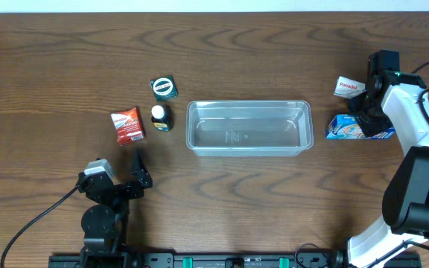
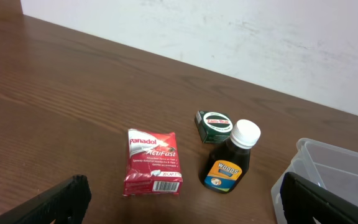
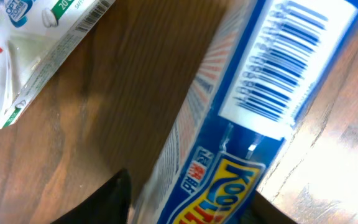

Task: Pack container
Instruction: 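Reach the right gripper to the blue Koolfever box and grasp it, then lift the blue box and carry it over the clear container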

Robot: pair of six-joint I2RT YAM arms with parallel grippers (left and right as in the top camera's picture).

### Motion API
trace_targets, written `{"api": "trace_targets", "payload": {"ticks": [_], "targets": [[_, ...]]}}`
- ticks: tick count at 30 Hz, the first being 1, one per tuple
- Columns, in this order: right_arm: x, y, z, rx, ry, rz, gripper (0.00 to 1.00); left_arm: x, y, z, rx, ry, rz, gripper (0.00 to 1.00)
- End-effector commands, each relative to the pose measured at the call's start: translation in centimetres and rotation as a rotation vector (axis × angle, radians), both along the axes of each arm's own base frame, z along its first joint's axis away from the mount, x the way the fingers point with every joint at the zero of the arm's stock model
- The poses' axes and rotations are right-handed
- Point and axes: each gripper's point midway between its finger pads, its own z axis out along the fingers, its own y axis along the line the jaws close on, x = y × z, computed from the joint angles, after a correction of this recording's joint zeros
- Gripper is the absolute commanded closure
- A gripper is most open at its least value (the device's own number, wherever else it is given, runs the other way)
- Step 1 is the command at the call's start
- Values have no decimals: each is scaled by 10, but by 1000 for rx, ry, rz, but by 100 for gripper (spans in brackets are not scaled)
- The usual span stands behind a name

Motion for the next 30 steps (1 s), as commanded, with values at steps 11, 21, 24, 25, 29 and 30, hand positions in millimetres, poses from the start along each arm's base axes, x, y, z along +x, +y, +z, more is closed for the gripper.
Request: {"api": "trace_targets", "payload": {"ticks": [11,21,24,25,29,30], "targets": [[-6,-1,-2,-33,104,364,75,-2,1,-15,18,46,1,2],[0,10,33,-19,-2,463,96,-2,1,-15,18,46,1,2],[3,19,60,-9,-91,517,95,-2,1,-15,18,46,1,2],[4,23,70,-5,-125,541,94,-2,1,-15,18,46,1,2],[2,49,119,27,-296,675,93,-2,1,-15,18,46,1,2],[0,56,133,33,-342,707,93,-2,1,-15,18,46,1,2]]}}
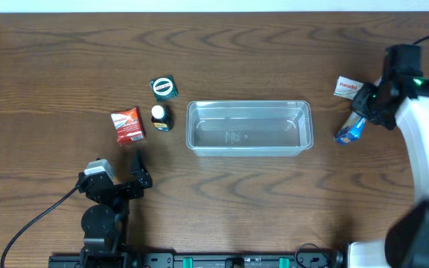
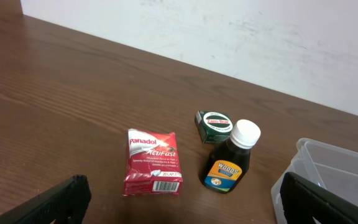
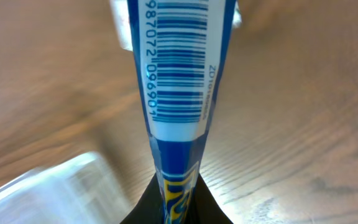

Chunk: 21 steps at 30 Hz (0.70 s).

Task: Pack container
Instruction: 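Lift the blue box and carry it over the clear container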

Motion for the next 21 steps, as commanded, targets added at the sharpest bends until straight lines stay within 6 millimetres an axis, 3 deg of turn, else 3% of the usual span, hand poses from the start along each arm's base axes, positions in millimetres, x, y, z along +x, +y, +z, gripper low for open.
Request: {"api": "trace_targets", "payload": {"ticks": [1,5,9,16,21], "targets": [[-5,32,52,76,-164,171,93,-2,1,-15,18,46,1,2],[-19,68,100,122,-318,309,94,-2,1,-15,18,46,1,2],[-35,104,127,155,-393,355,99,-2,1,-15,18,46,1,2],[-50,161,130,194,-383,446,99,-2,1,-15,18,46,1,2],[-52,179,126,90,-386,490,99,-2,1,-15,18,46,1,2]]}}
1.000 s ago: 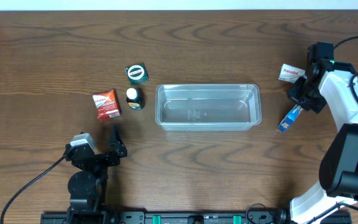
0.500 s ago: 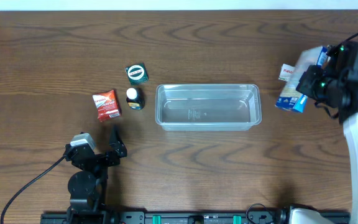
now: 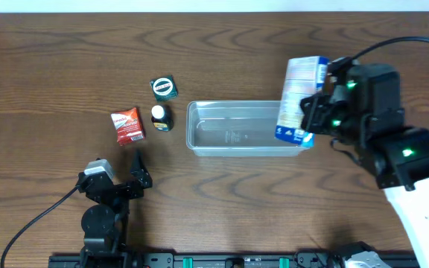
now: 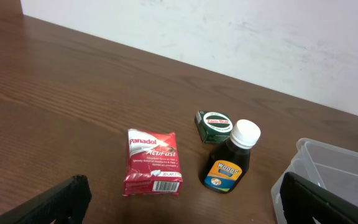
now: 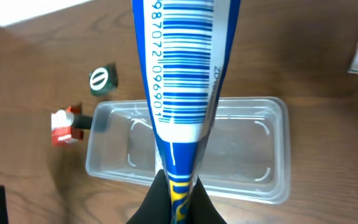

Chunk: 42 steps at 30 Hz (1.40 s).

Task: Pack container
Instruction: 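Lift the blue box and carry it over the clear container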

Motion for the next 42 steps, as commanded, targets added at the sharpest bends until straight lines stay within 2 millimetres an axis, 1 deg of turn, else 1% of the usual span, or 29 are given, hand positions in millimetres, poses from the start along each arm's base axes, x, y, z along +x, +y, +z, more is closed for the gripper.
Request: {"api": "trace_targets", "payload": {"ticks": [1,3,8,13,15,19,21,24,27,30,33,36,41,42], "targets": [[2,2,1,-75,-35,-40,99,-2,1,-15,18,46,1,2],[0,8,1,-97,-46,-28,99,-2,1,-15,18,46,1,2],[-9,27,1,-86,-47,38,99,-2,1,-15,18,46,1,2],[-26,57,1,11,-2,171,99,-2,1,-15,18,46,1,2],[-25,59,3,22,-9,176,99,-2,1,-15,18,46,1,2],[-19,60,6,82,8,97,99,-2,1,-15,18,46,1,2],[-11,54,6,100,14,11,99,-2,1,-15,18,46,1,2],[3,36,0,108,24,-186,99,-2,1,-15,18,46,1,2],[15,19,-9,138,45,-394,99,-2,1,-15,18,46,1,2],[20,7,-23,194,99,-593,99,-2,1,-15,18,46,1,2],[19,6,-42,260,187,-736,99,-2,1,-15,18,46,1,2],[16,7,-66,309,291,-880,99,-2,1,-15,18,46,1,2],[16,17,-97,339,389,-1027,99,-2,1,-15,18,46,1,2],[16,19,-101,344,401,-1043,99,-2,1,-15,18,46,1,2]]}}
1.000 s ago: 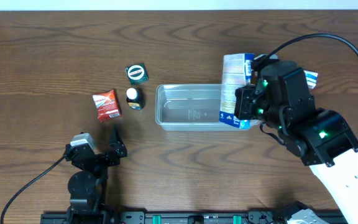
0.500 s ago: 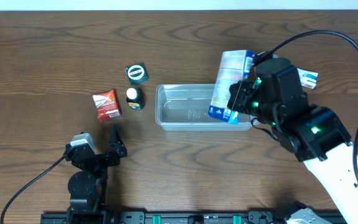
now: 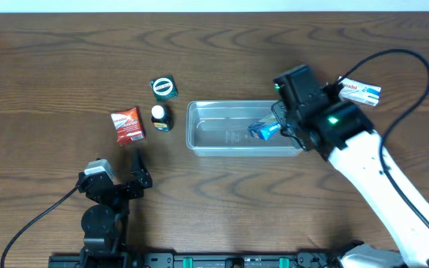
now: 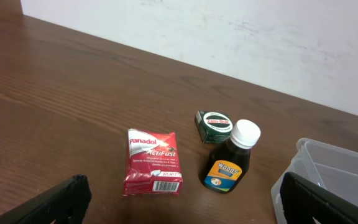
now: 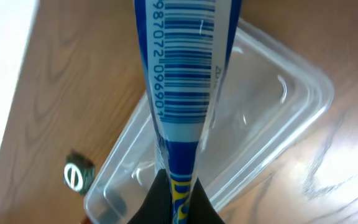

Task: Pack container
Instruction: 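Lift the blue box and carry it over the clear container, then lower the blue box flat into the container and open the right gripper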

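The clear plastic container [image 3: 199, 141] lies at the table's middle. My right gripper [image 3: 278, 123] hangs over its right half, shut on the blue packet [image 3: 263, 129], which the right wrist view shows edge-on with its barcode [image 5: 185, 68] above the container [image 5: 278, 93]. A white Panadol box [image 3: 360, 91] lies at the far right. Left of the container sit a red Panadol sachet [image 3: 128, 125], a dark Woods bottle [image 3: 159, 117] and a green tin [image 3: 164, 88]. My left gripper [image 4: 179, 205] rests open low at the front left, short of the red sachet [image 4: 153, 163].
The table's back edge meets a white wall [image 4: 229, 31] in the left wrist view. The right arm's cable [image 3: 408, 67] loops over the table's right side near the white box.
My right gripper has come down from high above the container's right end to low over its right half, the blue packet still in it. The left arm has not moved.
At first my right gripper was at the far right around the blue packet lying on the table by the white box. Then it held the packet lifted there, then high over the container's right end, and now low inside the container's outline. The left arm stayed put.
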Robot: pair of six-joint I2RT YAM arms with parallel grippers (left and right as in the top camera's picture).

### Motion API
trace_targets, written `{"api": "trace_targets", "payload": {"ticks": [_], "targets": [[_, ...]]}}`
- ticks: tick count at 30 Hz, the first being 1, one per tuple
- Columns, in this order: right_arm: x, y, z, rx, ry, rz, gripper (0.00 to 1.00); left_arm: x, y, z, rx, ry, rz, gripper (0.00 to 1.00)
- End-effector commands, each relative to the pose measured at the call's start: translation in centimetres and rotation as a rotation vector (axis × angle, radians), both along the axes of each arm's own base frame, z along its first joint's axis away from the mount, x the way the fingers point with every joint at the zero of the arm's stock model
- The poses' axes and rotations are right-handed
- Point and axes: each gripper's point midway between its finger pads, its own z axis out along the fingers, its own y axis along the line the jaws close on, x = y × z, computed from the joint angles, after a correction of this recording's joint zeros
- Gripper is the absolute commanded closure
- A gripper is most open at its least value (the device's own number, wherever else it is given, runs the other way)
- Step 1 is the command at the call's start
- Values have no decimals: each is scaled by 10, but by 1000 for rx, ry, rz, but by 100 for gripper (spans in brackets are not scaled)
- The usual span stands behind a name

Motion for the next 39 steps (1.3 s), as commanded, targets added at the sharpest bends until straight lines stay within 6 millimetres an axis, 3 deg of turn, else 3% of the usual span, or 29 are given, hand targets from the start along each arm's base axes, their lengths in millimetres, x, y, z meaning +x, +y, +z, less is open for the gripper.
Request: {"api": "trace_targets", "payload": {"ticks": [1,13,24,31,39], "targets": [[1,6,-12,66,25,-182,99,-2,1,-15,18,46,1,2],[-4,18,-54,98,138,-380,99,-2,1,-15,18,46,1,2],[25,34,-75,126,96,-380,99,-2,1,-15,18,46,1,2],[29,30,-87,85,93,-395,99,-2,1,-15,18,46,1,2],[30,11,-85,1,60,-426,99,-2,1,-15,18,46,1,2]]}}
